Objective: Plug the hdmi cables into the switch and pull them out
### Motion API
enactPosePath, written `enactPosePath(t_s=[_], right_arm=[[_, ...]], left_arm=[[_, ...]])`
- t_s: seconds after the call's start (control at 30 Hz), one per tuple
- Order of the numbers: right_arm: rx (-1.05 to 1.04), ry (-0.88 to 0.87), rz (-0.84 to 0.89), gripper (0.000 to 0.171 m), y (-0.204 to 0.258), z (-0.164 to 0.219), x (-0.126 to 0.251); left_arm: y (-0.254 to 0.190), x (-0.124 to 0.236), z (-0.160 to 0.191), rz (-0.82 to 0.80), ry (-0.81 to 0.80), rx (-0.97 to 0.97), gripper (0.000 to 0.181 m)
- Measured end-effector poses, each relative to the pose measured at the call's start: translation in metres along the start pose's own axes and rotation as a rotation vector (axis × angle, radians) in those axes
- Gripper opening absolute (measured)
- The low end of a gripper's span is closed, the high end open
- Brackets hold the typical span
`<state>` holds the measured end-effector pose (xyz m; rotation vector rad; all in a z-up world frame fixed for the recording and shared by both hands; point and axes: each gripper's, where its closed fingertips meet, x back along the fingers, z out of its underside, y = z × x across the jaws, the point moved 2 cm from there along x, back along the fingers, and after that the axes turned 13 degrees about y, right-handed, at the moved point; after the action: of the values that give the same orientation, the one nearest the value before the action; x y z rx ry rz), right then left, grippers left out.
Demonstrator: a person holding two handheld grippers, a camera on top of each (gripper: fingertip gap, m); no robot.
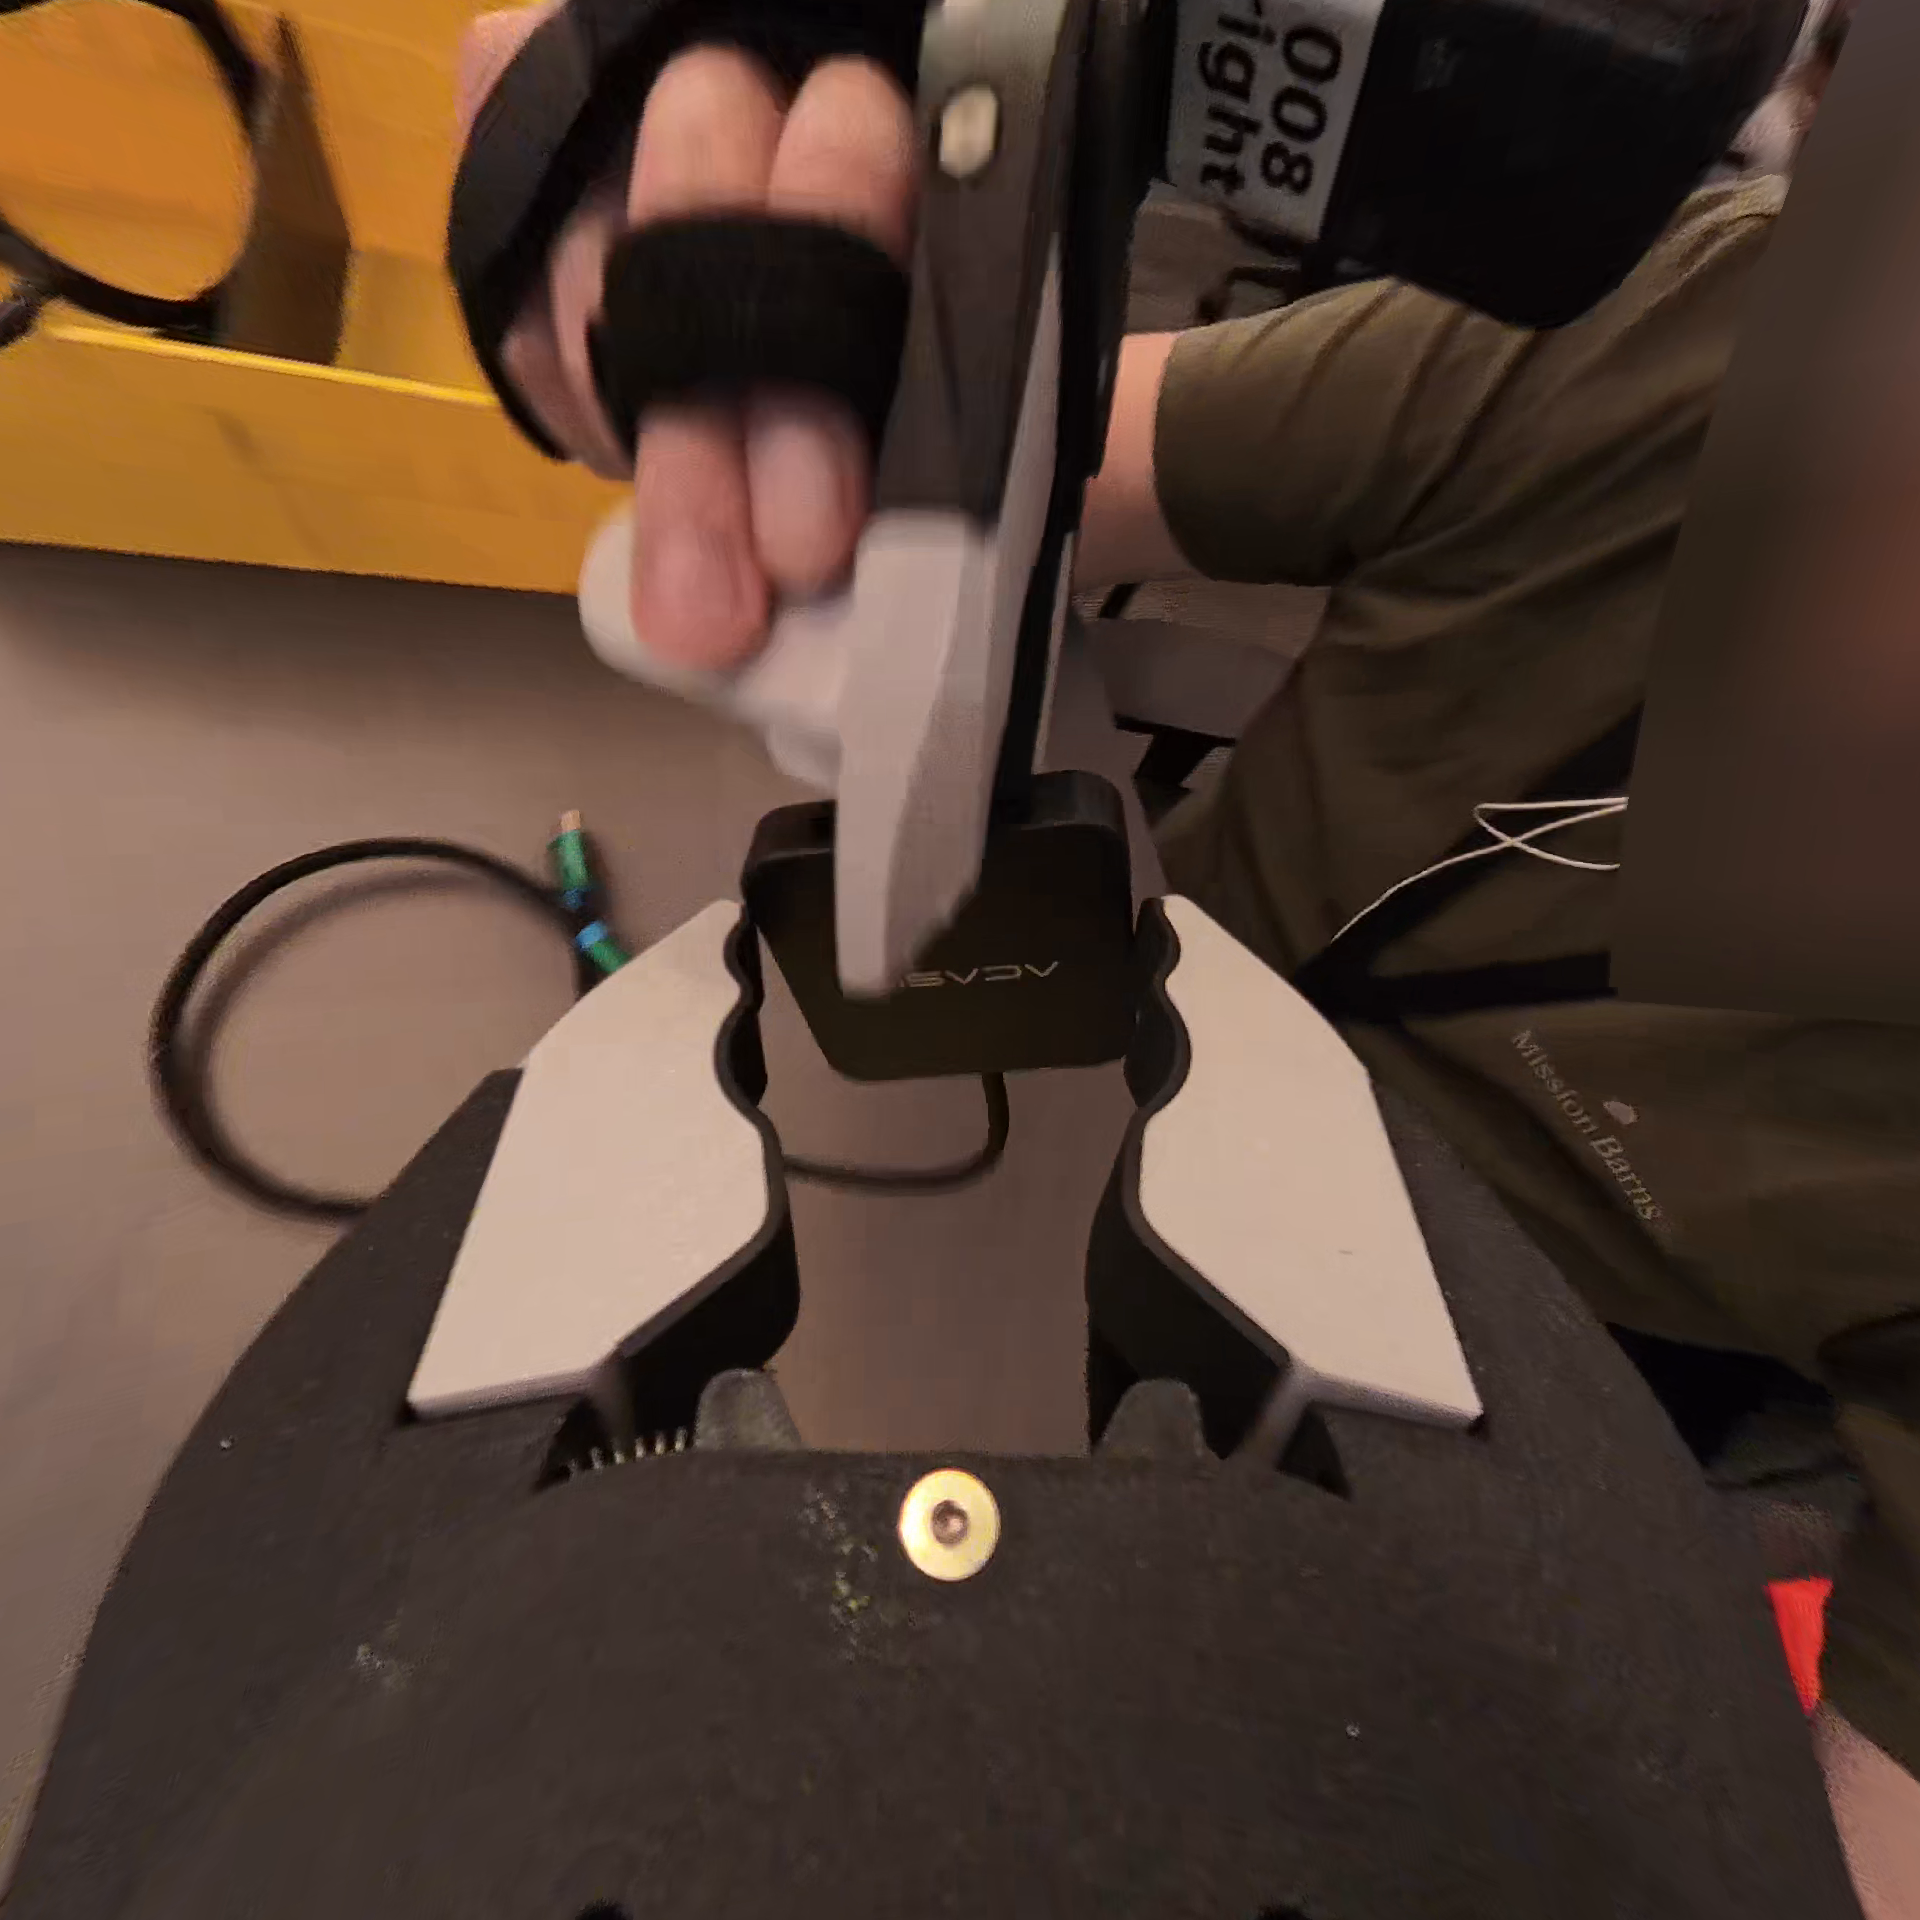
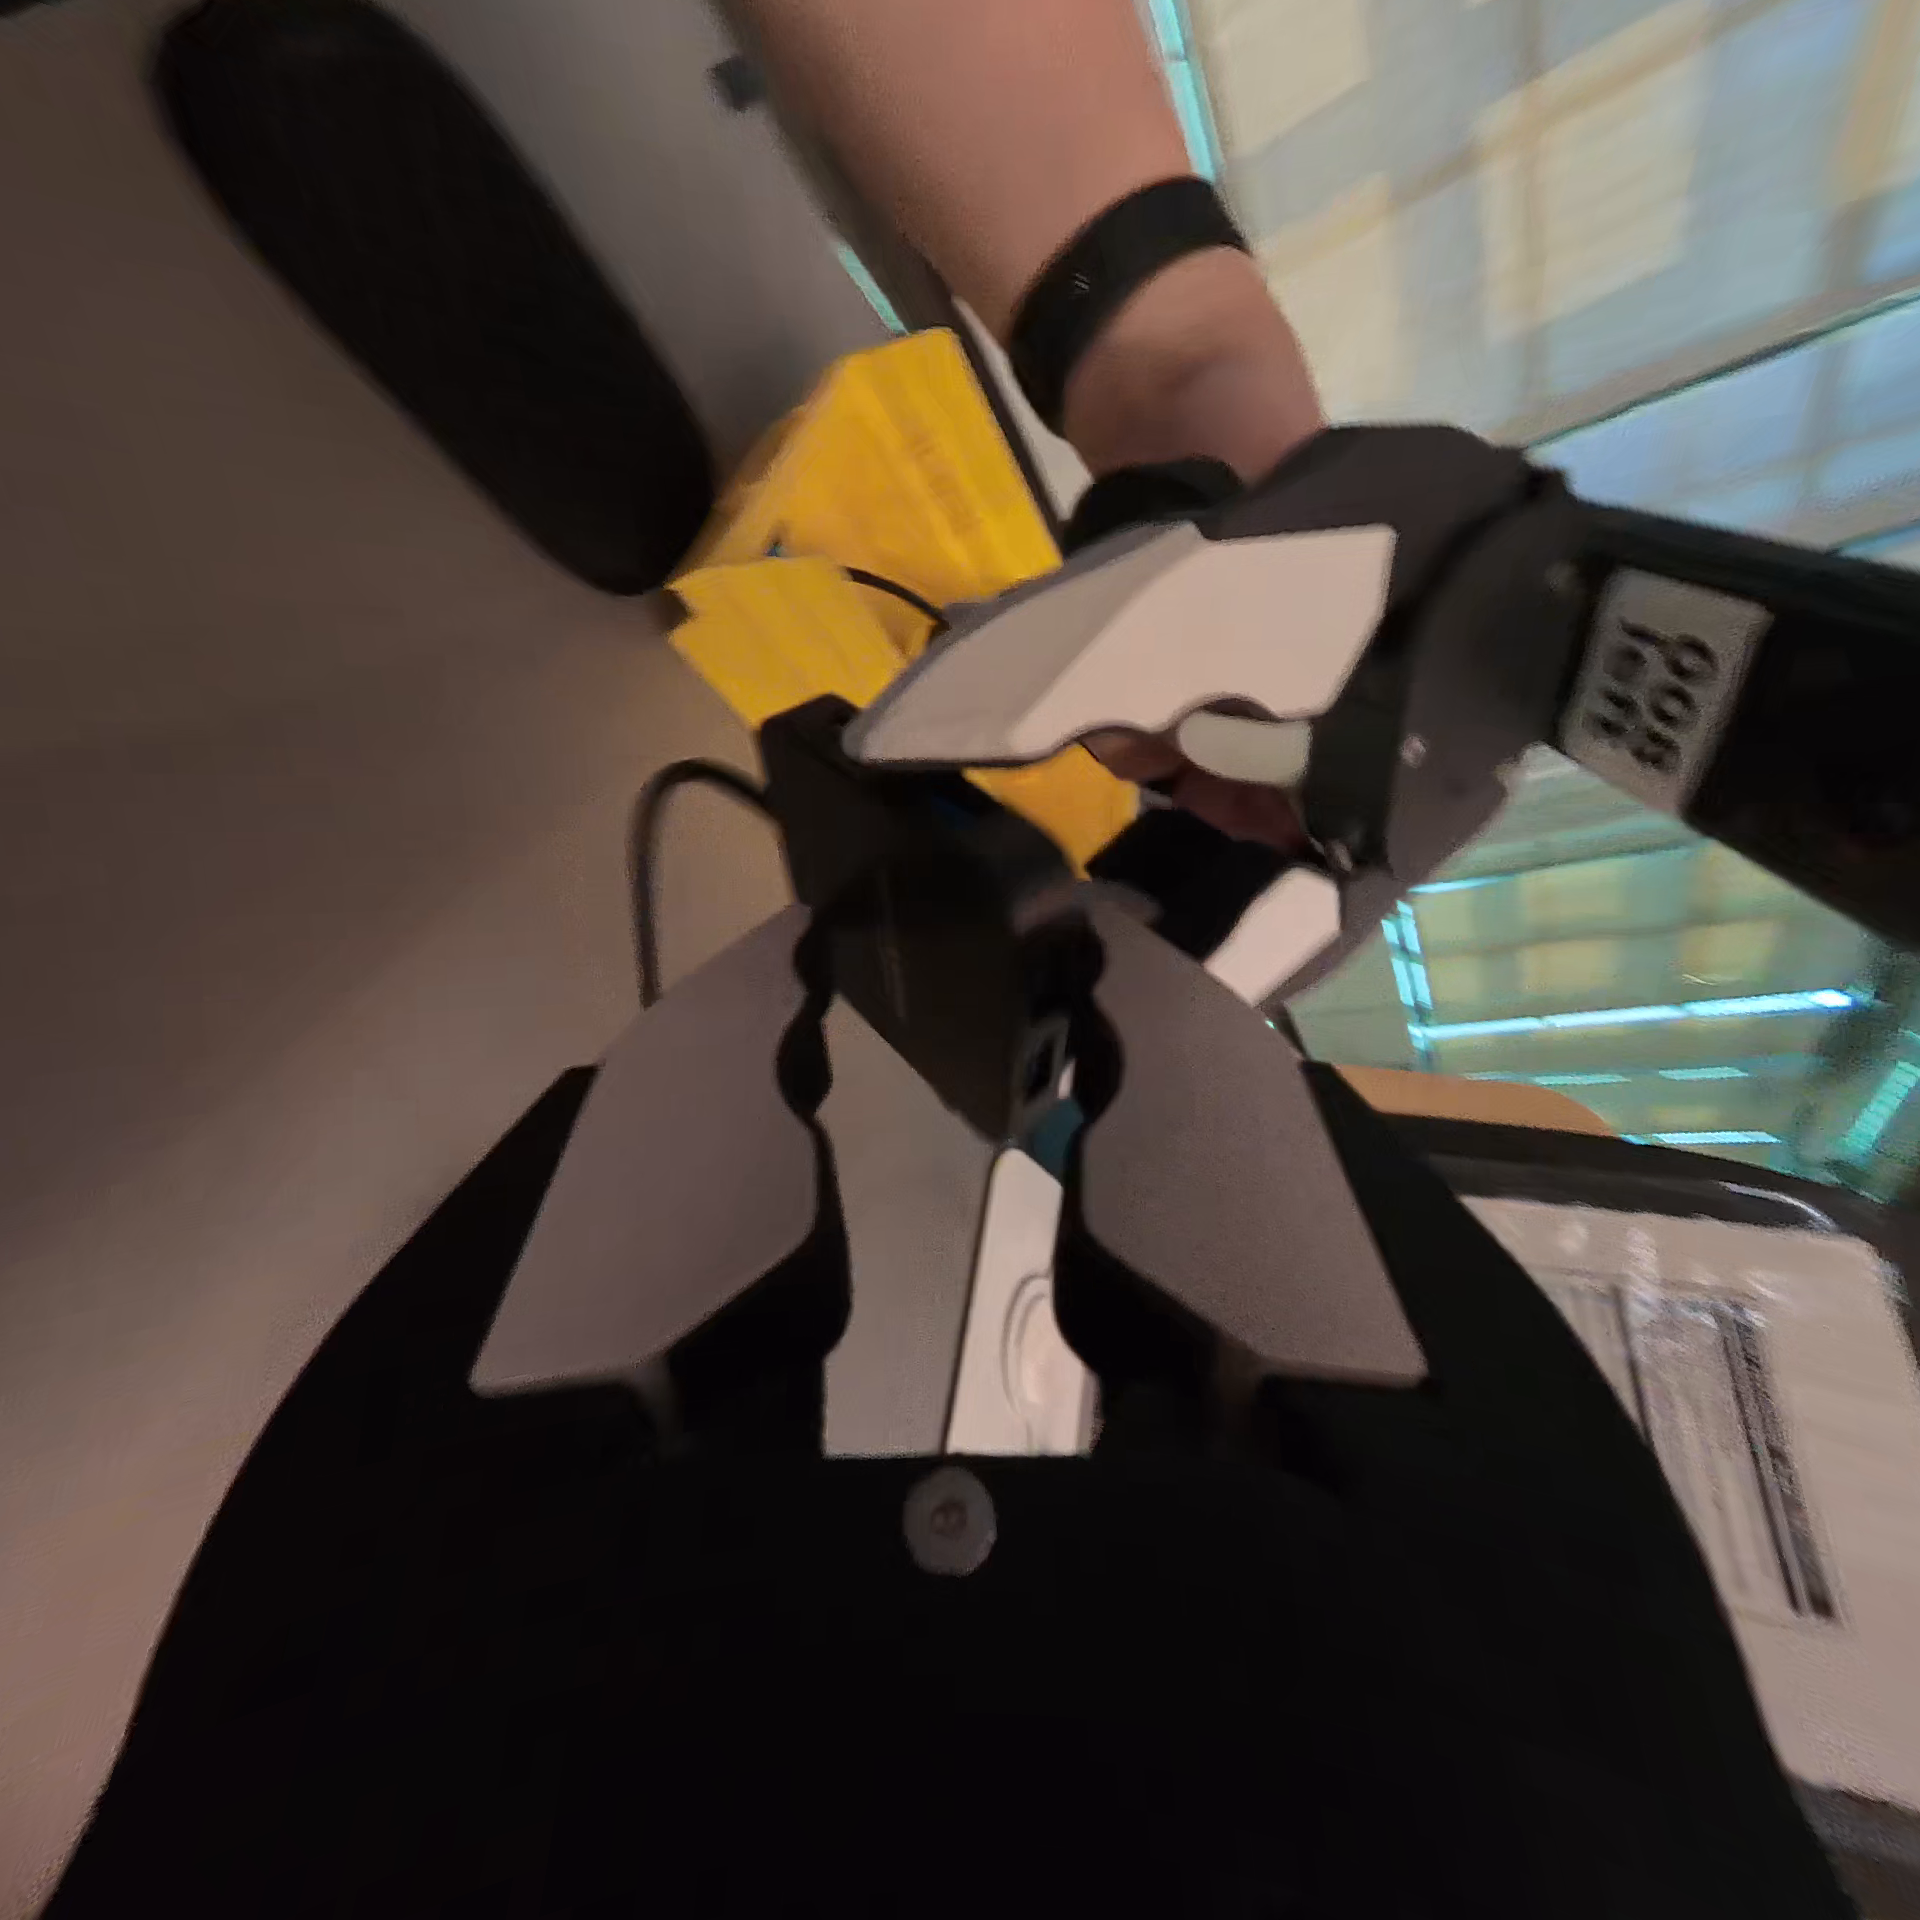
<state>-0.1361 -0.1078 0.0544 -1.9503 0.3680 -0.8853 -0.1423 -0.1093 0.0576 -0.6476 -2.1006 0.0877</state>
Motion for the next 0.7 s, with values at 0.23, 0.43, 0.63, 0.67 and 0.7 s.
enactPosePath(t_s=[0.23,0.43,0.63,0.67,0.7], right_arm=[[-0.031,0.043,-0.096,0.015,0.001,0.019,0.017],[-0.196,-0.119,0.004,0.015,-0.029,0.040,0.039],[-0.246,-0.092,-0.009,0.015,-0.030,0.052,0.032],[-0.238,-0.086,-0.009,0.014,-0.029,0.052,0.031],[-0.236,-0.089,-0.010,0.015,-0.028,0.051,0.030]], left_arm=[[0.011,0.007,-0.021,-0.002,-0.200,0.017,0.063],[0.026,0.040,-0.014,-0.555,-0.426,-0.100,0.064],[0.023,0.018,-0.038,-0.882,-0.397,-0.300,0.046],[0.023,0.013,-0.042,-0.887,-0.377,-0.317,0.044],[0.025,0.010,-0.046,-0.907,-0.354,-0.337,0.040]])
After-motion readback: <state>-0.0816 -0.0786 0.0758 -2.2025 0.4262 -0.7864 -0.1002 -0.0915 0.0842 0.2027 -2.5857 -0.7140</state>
